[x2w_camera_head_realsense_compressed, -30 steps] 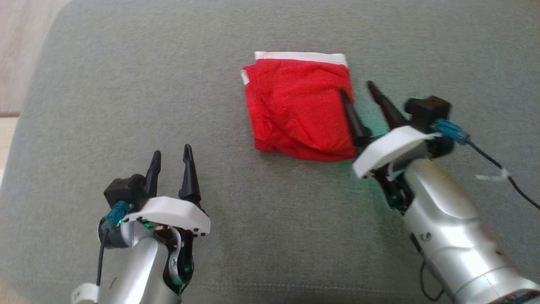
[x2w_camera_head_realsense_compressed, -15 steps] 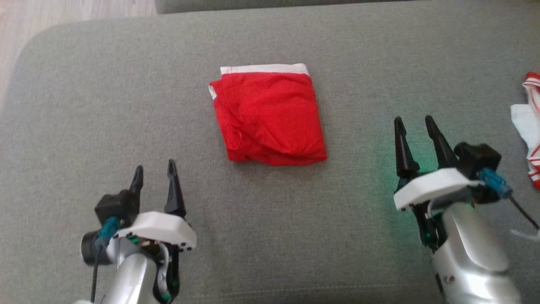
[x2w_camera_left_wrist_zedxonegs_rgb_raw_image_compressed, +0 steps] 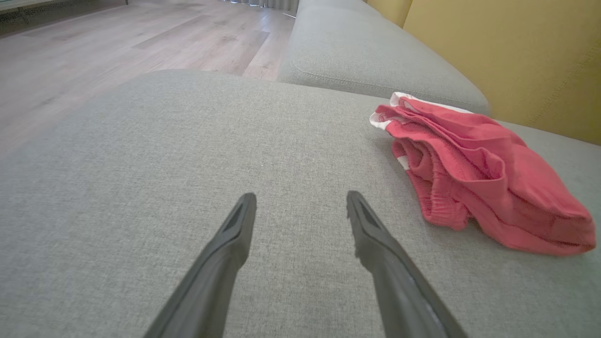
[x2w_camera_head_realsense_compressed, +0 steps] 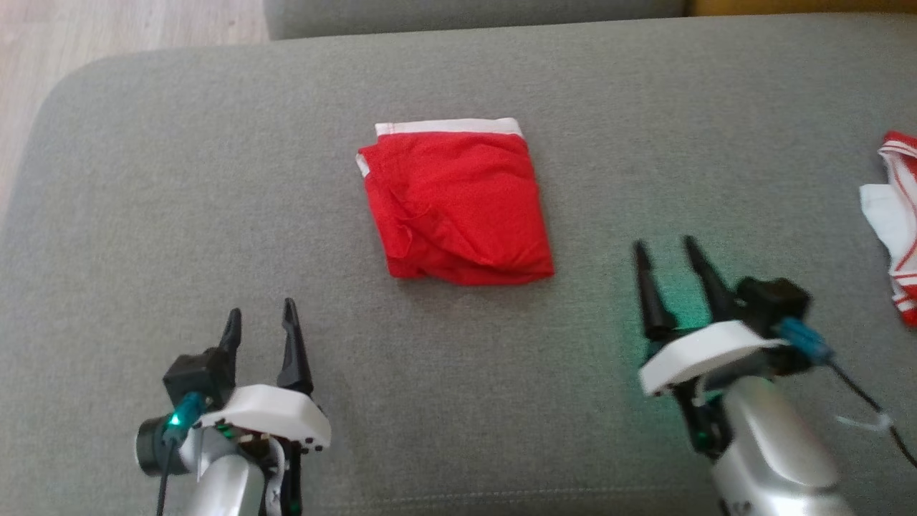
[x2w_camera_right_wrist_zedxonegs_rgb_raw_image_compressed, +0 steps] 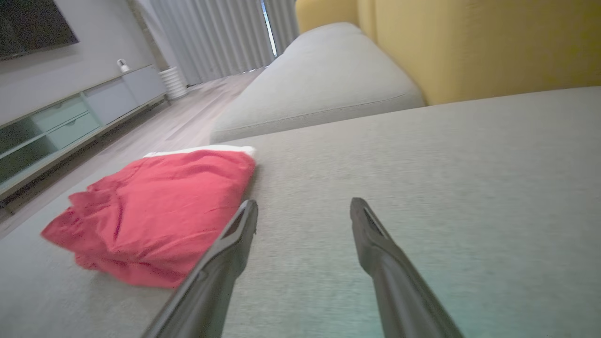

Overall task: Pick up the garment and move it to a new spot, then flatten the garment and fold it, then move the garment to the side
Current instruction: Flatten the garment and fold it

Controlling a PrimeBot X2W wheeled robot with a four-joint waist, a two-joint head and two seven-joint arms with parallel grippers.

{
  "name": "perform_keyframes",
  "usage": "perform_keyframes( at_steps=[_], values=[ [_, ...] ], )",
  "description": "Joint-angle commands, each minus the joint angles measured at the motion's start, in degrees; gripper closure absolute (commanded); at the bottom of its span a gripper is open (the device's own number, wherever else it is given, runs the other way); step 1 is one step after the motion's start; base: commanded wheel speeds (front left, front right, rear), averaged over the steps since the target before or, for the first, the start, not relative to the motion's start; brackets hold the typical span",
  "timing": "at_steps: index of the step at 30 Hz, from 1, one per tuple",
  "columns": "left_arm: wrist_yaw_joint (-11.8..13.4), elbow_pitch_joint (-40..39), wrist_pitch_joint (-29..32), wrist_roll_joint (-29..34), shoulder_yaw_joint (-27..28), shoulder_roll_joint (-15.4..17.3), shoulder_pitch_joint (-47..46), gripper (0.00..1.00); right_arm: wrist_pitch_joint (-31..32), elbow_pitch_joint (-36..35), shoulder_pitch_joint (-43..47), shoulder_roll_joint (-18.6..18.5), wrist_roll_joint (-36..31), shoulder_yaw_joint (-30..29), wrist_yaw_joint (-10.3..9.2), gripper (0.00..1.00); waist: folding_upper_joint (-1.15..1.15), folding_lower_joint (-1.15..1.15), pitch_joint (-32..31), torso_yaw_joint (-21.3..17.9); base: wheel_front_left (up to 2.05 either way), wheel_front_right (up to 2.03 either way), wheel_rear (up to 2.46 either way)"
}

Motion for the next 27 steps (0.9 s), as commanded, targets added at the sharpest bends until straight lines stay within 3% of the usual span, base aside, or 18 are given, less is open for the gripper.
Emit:
perform_keyframes(
  at_steps=[1, 7, 13, 25, 26, 27],
  values=[
    [-0.1, -1.9, -0.3, -0.1, 1.3, 0.9, -1.4, 0.00, -0.8, -1.7, -2.7, 0.6, 0.3, 2.7, 0.21, 0.00, 0.00, 0.00, 0.4, 0.5, 0.00, 0.00, 0.00],
    [-0.3, -2.0, -0.3, -1.2, -0.5, 0.9, -1.8, 0.00, 0.2, 1.5, -9.5, 0.6, 2.6, 12.0, 0.21, 0.00, 0.00, 0.00, 1.7, 3.1, 0.00, 0.00, 0.00],
    [-0.1, -2.1, -0.3, -2.4, -2.3, 0.9, -2.8, 0.00, 1.7, 4.0, -15.4, 0.6, 8.8, 21.7, 0.21, 0.00, 0.00, 0.00, 3.4, 7.4, 0.00, 0.00, 0.00],
    [0.2, -2.8, -0.3, -3.7, -3.2, 0.9, -3.5, 0.00, 3.8, 11.6, -21.4, 0.6, 14.3, 28.5, 0.21, 0.00, 0.00, 0.00, 5.6, 11.3, 0.00, 0.00, 0.00],
    [0.2, -2.9, -0.3, -3.8, -3.3, 0.9, -3.5, 0.00, 4.0, 12.0, -21.7, 0.6, 14.8, 29.1, 0.21, 0.04, 0.00, 0.00, 5.8, 11.5, 0.00, 0.00, 0.00],
    [0.3, -3.0, -0.3, -4.0, -3.4, 0.9, -3.7, 0.00, 4.0, 12.2, -21.9, 0.6, 15.3, 29.8, 0.21, 0.25, 0.00, 0.00, 6.0, 11.6, 0.00, 0.00, 0.00]
  ],
)
